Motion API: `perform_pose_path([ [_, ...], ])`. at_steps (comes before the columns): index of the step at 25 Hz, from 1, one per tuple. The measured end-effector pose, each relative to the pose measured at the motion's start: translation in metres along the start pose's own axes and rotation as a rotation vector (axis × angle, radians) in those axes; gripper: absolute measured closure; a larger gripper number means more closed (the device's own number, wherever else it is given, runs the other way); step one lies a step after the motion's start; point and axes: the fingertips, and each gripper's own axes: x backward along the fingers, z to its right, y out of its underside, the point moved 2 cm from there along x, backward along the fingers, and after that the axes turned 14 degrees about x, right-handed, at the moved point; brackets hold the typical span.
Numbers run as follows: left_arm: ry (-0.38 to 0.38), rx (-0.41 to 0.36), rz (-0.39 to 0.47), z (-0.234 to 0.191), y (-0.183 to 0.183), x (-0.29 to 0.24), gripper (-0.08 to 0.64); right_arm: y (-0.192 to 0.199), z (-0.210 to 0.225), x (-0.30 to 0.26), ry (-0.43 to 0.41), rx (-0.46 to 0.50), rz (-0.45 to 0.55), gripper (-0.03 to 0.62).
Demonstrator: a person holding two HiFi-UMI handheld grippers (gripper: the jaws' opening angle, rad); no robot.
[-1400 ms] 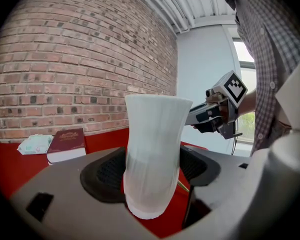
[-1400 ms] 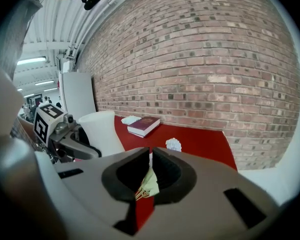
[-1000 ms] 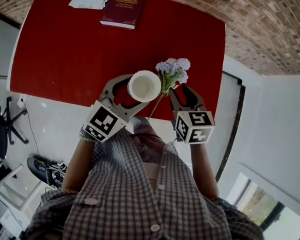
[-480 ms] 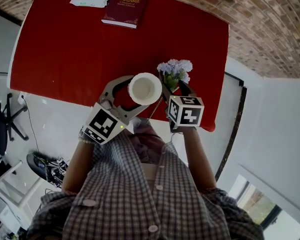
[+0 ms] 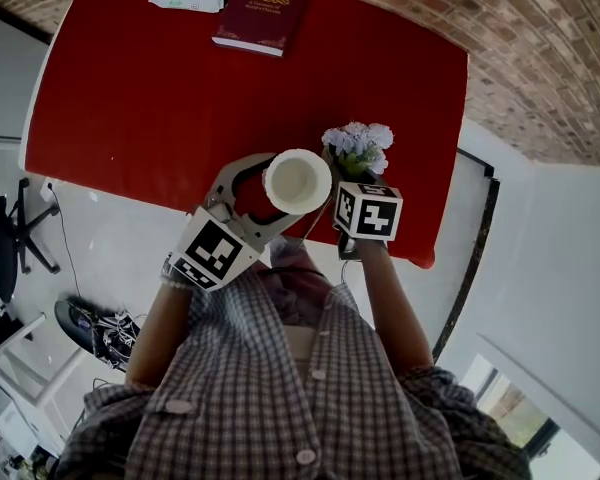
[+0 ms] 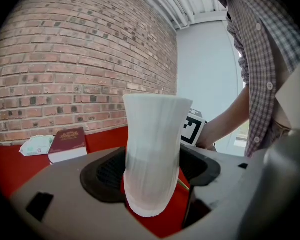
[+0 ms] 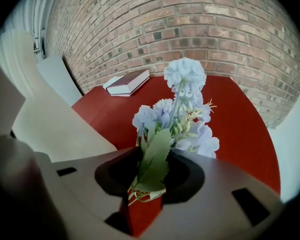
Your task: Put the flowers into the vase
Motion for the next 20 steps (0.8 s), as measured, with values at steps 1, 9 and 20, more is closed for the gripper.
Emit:
perform_pose_path([
  [1,-0.001,-0.002,-0.001,0.000,0.000,0.000,0.218,0.000,0.000,0.000,-0.002,-0.004,0.005,0.469],
  [9,0.003,0.003,-0.001,-0.001,0.001,0.001,0.216,-0.004,0.009,0.015,-0.016,-0.108,0.094,0.565],
  [20,0.005,0.012,0.011,-0.003,0.003,0.000,0.218,-0.037,0.021,0.058,0.026,-0.136,0.310,0.575],
])
